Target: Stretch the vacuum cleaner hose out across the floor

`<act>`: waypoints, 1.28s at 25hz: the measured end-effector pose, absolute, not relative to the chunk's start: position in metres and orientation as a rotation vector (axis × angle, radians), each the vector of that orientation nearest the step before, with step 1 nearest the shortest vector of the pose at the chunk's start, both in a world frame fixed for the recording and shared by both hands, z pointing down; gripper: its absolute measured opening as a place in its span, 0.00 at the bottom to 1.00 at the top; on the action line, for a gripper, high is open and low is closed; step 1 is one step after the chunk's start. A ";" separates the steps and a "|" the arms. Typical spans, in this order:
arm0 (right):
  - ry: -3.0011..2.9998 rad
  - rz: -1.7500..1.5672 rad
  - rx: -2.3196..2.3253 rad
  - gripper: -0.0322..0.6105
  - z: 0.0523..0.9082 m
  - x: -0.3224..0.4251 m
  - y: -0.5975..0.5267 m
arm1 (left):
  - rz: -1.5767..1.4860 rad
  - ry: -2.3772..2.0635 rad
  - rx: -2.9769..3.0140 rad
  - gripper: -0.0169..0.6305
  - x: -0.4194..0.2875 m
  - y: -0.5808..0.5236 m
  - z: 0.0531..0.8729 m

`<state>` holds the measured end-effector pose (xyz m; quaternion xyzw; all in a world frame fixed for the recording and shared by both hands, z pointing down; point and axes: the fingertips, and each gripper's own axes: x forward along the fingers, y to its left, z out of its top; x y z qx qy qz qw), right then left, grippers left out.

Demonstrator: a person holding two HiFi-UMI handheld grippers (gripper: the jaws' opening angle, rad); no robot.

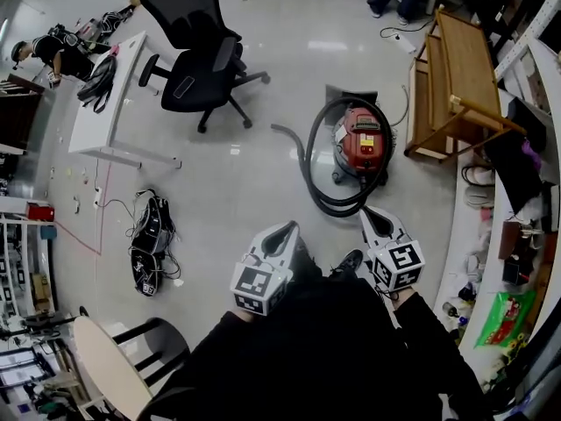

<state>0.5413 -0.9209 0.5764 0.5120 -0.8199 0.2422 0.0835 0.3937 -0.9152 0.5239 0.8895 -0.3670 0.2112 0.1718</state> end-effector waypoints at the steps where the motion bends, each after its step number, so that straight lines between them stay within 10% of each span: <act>1: -2.441 0.727 1.535 0.07 0.577 0.544 -0.926 | 0.603 -1.037 2.520 0.06 0.395 -0.921 0.526; 15: -2.077 0.657 1.973 0.08 0.575 0.632 -1.073 | 0.559 -0.572 2.644 0.06 0.456 -1.095 0.570; 21: -2.064 0.992 2.209 0.37 0.601 0.685 -1.133 | 0.621 -0.457 2.635 0.06 0.452 -1.160 0.602; 32: -2.103 1.366 1.930 0.37 0.786 0.741 -1.211 | 0.729 -0.624 2.412 0.06 0.444 -1.197 0.698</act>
